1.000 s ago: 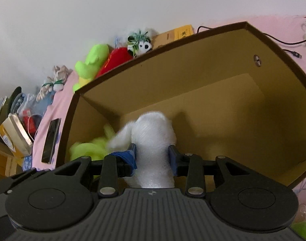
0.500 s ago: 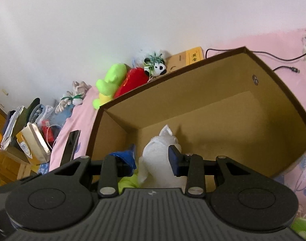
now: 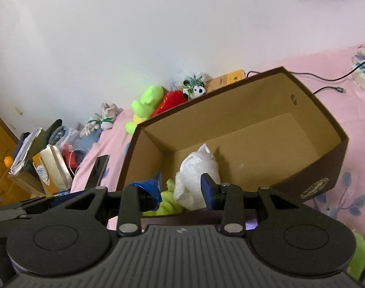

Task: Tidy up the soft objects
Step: 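Open both tools to drop the toys into the box and withdraw, then move both tools back toward the items beside the purple package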

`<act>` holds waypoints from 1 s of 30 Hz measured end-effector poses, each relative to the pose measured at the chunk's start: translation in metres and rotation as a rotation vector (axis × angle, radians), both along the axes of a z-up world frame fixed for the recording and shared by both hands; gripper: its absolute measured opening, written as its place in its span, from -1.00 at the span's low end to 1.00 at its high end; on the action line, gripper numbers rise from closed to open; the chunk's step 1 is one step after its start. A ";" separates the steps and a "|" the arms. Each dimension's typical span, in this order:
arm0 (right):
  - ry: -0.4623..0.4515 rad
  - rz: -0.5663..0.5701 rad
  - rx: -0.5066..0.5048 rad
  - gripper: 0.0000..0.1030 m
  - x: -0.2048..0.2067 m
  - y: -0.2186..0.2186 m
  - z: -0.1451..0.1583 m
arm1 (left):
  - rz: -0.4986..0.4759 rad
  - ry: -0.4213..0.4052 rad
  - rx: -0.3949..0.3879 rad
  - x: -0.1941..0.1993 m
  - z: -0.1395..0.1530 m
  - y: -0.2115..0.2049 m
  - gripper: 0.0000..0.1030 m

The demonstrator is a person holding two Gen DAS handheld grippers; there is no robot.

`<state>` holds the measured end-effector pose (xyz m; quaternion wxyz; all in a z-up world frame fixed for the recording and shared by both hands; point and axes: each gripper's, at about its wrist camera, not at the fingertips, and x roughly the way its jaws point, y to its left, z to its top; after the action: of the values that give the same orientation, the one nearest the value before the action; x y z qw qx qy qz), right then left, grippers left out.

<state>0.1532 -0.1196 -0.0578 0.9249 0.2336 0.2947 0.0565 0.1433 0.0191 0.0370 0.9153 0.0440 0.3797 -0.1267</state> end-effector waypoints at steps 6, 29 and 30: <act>-0.026 0.013 -0.015 -0.62 -0.023 -0.001 0.002 | 0.034 -0.006 0.006 -0.020 0.002 0.002 0.39; 0.025 0.118 0.098 -0.62 -0.084 -0.015 -0.016 | 0.110 0.064 -0.003 -0.078 -0.018 0.000 0.46; 0.031 0.122 0.107 -0.62 -0.087 -0.017 -0.018 | 0.113 0.072 -0.004 -0.079 -0.020 0.001 0.46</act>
<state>0.0667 -0.1362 -0.0753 0.9013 0.2650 0.3192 0.1246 0.0640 0.0201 0.0172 0.9070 0.0159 0.4138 -0.0770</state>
